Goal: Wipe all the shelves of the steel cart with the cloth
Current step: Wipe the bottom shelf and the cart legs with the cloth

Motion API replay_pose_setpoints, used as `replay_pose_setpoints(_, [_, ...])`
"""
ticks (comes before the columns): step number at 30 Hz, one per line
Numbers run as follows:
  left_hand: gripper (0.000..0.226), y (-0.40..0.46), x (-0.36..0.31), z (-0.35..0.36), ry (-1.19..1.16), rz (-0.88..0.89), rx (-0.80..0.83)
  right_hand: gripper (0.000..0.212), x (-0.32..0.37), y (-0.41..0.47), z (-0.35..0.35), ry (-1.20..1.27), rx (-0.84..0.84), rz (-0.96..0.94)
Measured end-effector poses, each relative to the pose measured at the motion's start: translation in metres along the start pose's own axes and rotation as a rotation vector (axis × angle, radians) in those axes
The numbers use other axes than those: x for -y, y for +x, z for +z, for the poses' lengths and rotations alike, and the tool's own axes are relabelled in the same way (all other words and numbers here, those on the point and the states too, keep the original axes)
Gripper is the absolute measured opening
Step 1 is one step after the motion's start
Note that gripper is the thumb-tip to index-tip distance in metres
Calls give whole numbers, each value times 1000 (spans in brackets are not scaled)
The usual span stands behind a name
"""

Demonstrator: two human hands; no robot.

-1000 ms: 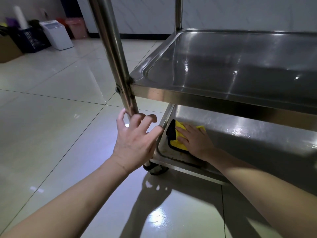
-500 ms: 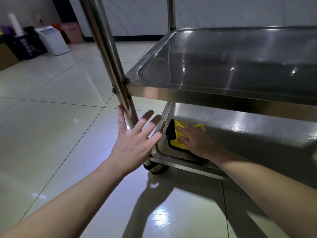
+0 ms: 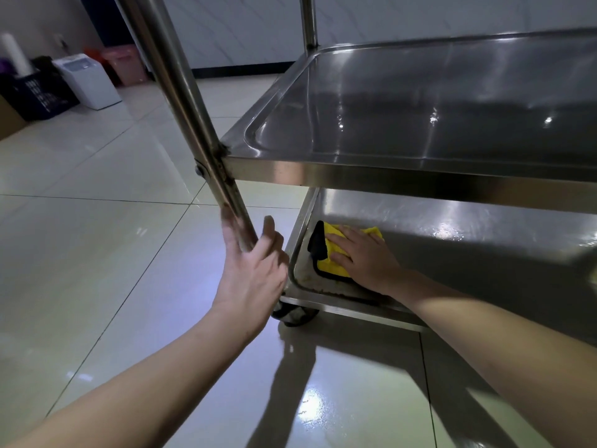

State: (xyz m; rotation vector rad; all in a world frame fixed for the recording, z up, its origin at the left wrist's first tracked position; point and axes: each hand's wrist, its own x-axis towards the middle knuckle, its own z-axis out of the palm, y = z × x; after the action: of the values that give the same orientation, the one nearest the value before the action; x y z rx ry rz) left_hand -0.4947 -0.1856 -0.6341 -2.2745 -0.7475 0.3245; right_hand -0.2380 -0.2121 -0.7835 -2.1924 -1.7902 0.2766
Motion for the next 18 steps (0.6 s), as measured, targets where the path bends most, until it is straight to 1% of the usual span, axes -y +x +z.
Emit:
replay_pose_setpoints(2, [50,-4,-6,-2,51,88,46,54,-1,0,2,-5,-11,-6])
replay_pose_setpoints(4, [53,-1,-6,-5,85,135,67,54,-1,-1,2,-8,-17,-3])
replay_pose_setpoints(6, [53,7,-2,-7,105,104,67,57,0,-2,2,-18,-13,0])
replay_pose_setpoints(8, [52,14,4,-10,142,52,82,66,2,-3,0,-30,-11,-11])
replay_pose_setpoints(10, [48,19,9,-9,196,35,114,70,2,-5,-3,-57,-17,-32])
replay_pose_setpoints(13, [38,26,10,-2,189,42,136,69,1,-10,-9,-109,-9,-80])
replay_pose_setpoints(16, [33,32,8,3,156,51,136,68,0,-11,-7,-115,-35,-104])
replay_pose_setpoints(18, [36,33,6,7,165,20,50,57,-2,-8,-4,-103,-85,-102])
